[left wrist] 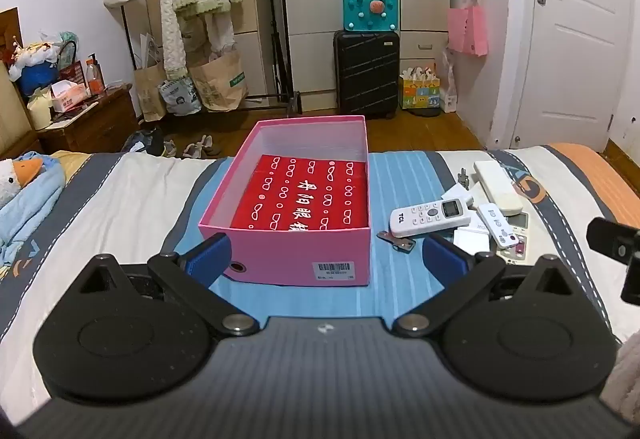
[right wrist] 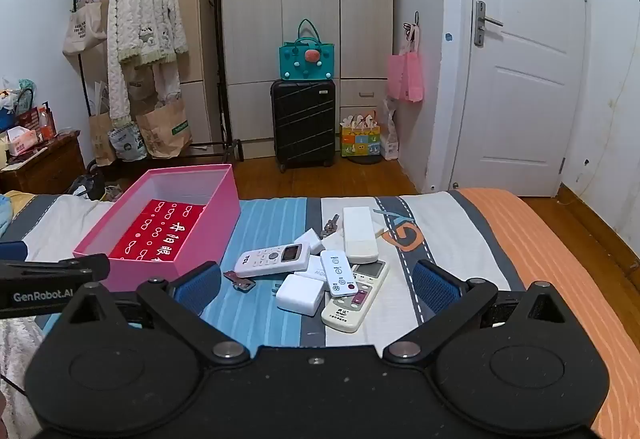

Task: Organize rigid objects

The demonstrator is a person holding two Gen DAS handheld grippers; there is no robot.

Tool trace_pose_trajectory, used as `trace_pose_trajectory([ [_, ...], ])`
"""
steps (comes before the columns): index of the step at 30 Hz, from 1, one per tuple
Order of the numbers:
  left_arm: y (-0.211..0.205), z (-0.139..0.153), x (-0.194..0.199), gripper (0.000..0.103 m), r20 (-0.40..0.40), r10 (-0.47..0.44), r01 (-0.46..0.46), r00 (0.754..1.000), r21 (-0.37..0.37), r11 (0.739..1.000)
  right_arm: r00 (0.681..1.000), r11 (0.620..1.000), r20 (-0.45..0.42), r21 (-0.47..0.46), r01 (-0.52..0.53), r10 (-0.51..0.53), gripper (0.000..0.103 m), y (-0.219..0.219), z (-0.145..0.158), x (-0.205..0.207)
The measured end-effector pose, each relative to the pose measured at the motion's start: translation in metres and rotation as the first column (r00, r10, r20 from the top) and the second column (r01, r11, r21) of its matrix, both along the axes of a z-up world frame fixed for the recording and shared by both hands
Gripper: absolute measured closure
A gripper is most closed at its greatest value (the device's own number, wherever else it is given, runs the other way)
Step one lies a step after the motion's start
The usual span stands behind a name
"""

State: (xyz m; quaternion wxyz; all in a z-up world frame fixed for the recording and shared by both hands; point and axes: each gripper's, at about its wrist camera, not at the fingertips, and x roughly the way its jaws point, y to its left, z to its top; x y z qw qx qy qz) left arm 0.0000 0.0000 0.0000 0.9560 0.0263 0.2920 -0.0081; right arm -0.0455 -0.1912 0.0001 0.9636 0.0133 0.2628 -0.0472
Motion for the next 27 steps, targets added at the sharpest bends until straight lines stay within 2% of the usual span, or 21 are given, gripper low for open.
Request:
trace_pose_trajectory([
  [13,0.000,0.007,0.000,0.000,-0.010,0.003,-0.003,1.000,-0.010,1.000,1.000,1.000,-0.006,-0.003,-0.001,0.001,0.000,0.000,-0.001,-0.001],
  [27,-0.002,-0.008,0.004,0.000,-0.009,-0.010,0.009,1.000,-0.015,1.000,1.000,1.000,-0.009,-0.012,0.001,-0.002,0.000,-0.004,-0.005,0.000],
])
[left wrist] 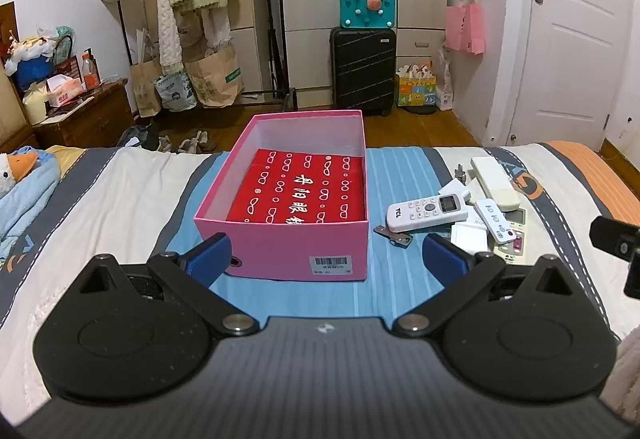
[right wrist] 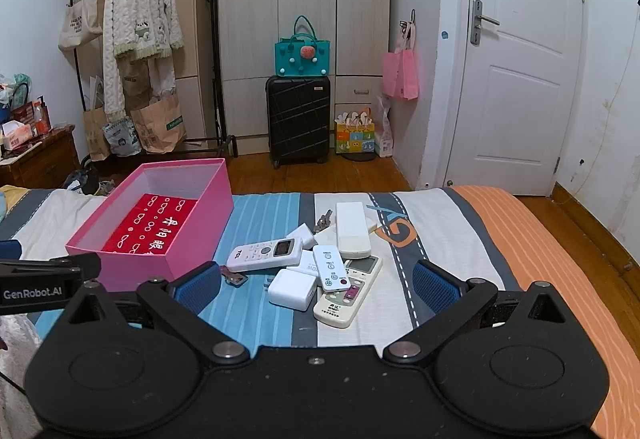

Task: Organize rigid objects

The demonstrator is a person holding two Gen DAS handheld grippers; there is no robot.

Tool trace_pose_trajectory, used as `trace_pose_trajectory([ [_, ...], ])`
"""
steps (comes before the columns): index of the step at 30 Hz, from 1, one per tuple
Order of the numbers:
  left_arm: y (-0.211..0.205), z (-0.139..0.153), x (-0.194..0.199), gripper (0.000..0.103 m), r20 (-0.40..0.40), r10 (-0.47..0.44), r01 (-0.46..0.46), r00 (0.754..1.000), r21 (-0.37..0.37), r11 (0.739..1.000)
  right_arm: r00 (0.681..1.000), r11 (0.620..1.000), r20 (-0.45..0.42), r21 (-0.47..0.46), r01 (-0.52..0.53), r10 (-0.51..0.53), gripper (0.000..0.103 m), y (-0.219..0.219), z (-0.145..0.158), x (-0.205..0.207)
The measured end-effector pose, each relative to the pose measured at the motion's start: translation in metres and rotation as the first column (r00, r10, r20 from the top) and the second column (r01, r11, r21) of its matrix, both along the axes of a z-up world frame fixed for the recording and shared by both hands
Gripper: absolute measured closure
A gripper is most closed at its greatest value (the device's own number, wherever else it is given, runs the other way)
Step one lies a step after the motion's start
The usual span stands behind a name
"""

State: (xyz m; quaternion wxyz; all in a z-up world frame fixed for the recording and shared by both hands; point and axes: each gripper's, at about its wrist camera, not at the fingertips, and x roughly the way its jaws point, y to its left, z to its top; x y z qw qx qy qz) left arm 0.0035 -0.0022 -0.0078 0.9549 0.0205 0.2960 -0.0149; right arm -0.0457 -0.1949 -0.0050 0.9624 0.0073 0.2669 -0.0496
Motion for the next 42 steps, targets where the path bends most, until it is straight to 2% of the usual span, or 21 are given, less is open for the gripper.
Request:
trace_pose_trajectory([
  [8,-0.0002,-0.0011,-0.0032,0.000,0.010,-0.014,0.014,1.000,-0.006,1.000,1.000,1.000,-0.002,-0.003,0.002,-0.002,0.000,0.0021,0.0018,-0.0008],
  [18,0.0068,0.0028,-0.0028,0.000,0.005,-0.018,0.019,1.000,-0.052,0.998,1.000,1.000,-0.013,-0.004,0.002,-0.002,0.000,0.0006,-0.0015,0.0000],
  [42,0.0043,-0.0052,-0.0028,0.000,-0.018,-0.017,0.017,1.000,-0.049,0.999,1.000,1.000,-0.017,0.003,0.009,-0.009,0.000,0.0009,-0.0041,0.0018],
])
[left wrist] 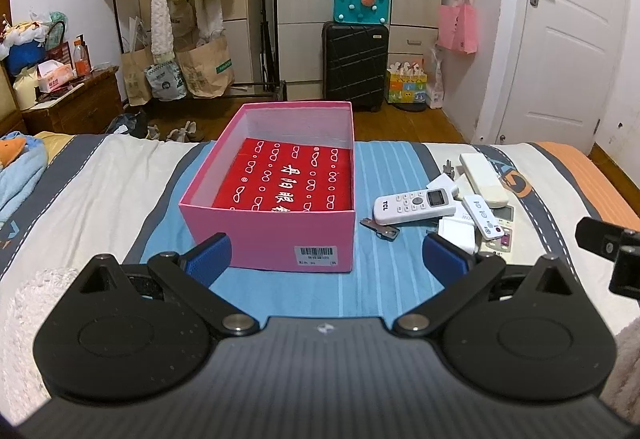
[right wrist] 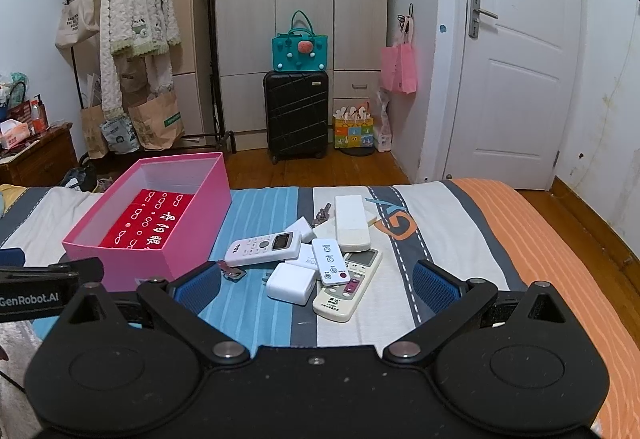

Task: Organize rigid objects

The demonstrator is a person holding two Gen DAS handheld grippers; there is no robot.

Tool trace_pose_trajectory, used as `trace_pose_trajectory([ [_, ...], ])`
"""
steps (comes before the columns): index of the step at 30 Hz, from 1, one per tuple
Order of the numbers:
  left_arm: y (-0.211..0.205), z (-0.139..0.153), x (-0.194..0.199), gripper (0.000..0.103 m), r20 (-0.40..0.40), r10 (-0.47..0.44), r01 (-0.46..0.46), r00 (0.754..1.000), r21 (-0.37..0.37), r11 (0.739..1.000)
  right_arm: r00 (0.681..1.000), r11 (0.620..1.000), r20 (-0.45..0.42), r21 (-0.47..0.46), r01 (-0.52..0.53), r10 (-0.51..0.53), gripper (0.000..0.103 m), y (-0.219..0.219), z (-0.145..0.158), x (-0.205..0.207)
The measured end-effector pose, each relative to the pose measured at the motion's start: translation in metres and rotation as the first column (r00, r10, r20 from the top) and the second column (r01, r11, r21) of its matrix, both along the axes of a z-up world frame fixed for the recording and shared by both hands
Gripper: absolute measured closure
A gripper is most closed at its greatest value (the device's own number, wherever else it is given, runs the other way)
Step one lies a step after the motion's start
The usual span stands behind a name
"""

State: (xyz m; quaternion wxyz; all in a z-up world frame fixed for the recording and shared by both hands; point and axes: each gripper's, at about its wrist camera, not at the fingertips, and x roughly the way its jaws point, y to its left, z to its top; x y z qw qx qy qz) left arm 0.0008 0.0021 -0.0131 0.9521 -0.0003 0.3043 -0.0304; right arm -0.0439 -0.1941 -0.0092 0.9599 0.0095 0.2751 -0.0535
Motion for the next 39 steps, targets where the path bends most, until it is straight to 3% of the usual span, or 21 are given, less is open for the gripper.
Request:
trace_pose_trajectory([
  [29,-0.001,-0.006,0.002,0.000,-0.021,0.007,-0.007,1.000,-0.003,1.000,1.000,1.000,-0.012,-0.005,-0.007,0.007,0.000,0.003,-0.001,0.000],
  [34,0.003,-0.001,0.003,0.000,-0.016,-0.026,0.026,1.000,-0.002,1.000,1.000,1.000,-0.012,0.013,-0.026,0.026,0.000,0.002,-0.001,0.001],
  [39,0.017,0.016,0.006,0.000,-0.006,-0.087,0.087,0.996,-0.051,0.995,0.995,0.993,0.037,0.056,-0.100,0.098,0.000,0.001,0.007,-0.002],
])
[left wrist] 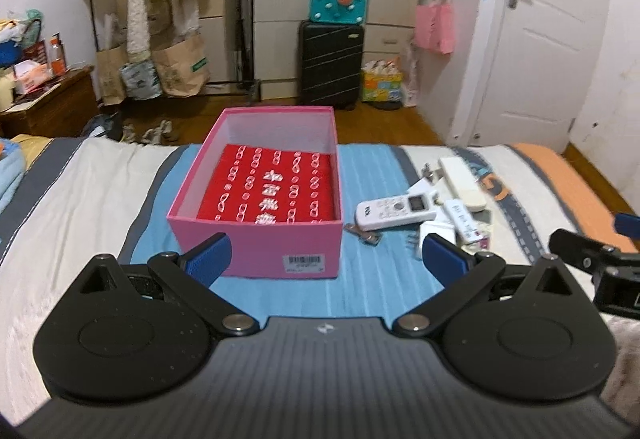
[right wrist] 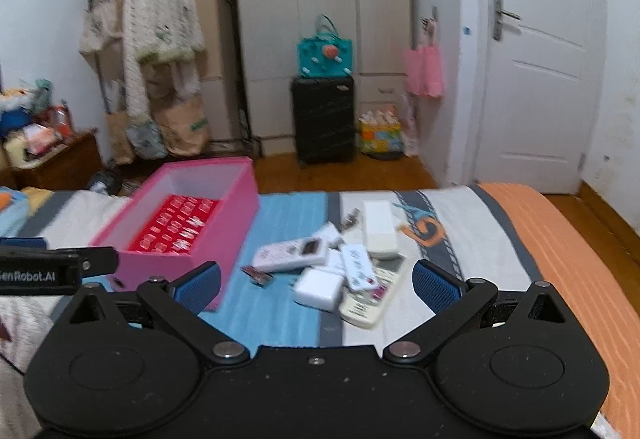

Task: Organize rigid objects
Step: 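Close the left tool on the pink box wall while the right tool moves toward the remotes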

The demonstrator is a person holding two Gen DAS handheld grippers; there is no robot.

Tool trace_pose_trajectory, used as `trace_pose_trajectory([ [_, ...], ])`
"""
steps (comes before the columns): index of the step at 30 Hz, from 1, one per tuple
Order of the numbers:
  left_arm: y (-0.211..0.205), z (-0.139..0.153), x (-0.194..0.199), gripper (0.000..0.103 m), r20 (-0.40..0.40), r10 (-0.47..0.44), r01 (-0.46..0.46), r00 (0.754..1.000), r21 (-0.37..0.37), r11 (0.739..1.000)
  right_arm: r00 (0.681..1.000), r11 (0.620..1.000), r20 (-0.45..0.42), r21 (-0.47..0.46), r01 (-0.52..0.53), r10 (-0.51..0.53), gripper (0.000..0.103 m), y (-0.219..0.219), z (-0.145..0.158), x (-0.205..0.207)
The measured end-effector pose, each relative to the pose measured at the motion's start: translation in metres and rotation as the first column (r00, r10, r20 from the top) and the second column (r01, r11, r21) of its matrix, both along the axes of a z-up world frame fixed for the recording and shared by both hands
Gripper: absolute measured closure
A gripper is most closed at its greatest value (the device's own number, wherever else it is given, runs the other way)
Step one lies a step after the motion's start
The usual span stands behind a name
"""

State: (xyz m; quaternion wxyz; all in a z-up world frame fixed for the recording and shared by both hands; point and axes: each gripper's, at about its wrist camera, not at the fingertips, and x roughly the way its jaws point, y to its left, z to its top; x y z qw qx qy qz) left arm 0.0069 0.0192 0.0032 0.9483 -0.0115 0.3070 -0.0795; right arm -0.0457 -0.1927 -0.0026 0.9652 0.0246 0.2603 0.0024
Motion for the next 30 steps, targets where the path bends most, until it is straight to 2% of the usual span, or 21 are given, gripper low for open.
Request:
trace_pose_trajectory([
  [4,0.012,0.016,0.013,0.000,-0.004,-0.028,0.028,1.000,0.005,1.000,0.995,0.997,0.065,0.028,-0.074,0.073,0.000,0.004,0.009,0.004],
  [6,0.018,0.024,0.025,0.000,0.002,-0.035,0.035,0.999,0.037,0.999,0.987,0.993,0.117,0.035,-0.117,0.112,0.000,0.002,0.014,0.011],
  [8,0.023,0.032,0.041,0.000,0.003,-0.047,0.047,0.999,0.076,0.996,0.981,0.986,0.130,0.073,-0.152,0.141,0.000,-0.005,0.019,0.026],
  [12,0.040,0.040,0.090,0.000,-0.059,-0.070,0.074,0.996,0.073,0.995,0.984,0.971,0.055,0.163,-0.178,0.171,0.000,-0.013,0.022,0.073],
  [15,0.052,0.038,0.137,0.000,-0.140,-0.075,0.084,0.987,0.057,0.995,0.975,0.961,-0.021,0.178,-0.213,0.220,0.000,-0.011,0.015,0.110],
  [17,0.057,0.032,0.172,0.000,-0.195,-0.053,0.070,0.979,0.082,0.994,0.971,0.960,-0.065,0.181,-0.214,0.229,0.000,-0.009,0.008,0.135],
  [19,0.059,0.023,0.202,0.000,-0.217,-0.026,0.058,0.976,0.145,0.988,0.968,0.963,-0.083,0.157,-0.220,0.235,0.000,-0.001,0.000,0.157],
  [21,0.063,0.012,0.231,0.000,-0.277,-0.040,0.076,0.960,0.122,0.990,0.947,0.953,-0.115,0.088,-0.291,0.300,0.000,0.011,-0.009,0.176],
  [23,0.073,-0.002,0.257,0.000,-0.323,0.006,0.029,0.946,0.102,0.994,0.934,0.943,-0.137,-0.009,-0.334,0.330,0.000,0.021,-0.018,0.192],
  [26,0.086,-0.028,0.293,0.003,-0.351,0.042,0.000,0.935,0.120,0.993,0.913,0.920,-0.154,-0.052,-0.389,0.377,0.002,0.027,-0.033,0.213],
  [29,0.103,-0.054,0.315,0.010,-0.387,0.152,-0.101,0.909,0.149,0.984,0.869,0.870,-0.227,-0.129,-0.475,0.441,0.022,0.032,-0.049,0.236],
  [30,0.111,-0.063,0.322,0.010,-0.402,0.164,-0.119,0.901,0.134,0.984,0.848,0.844,-0.250,-0.159,-0.512,0.467,0.023,0.034,-0.054,0.242],
])
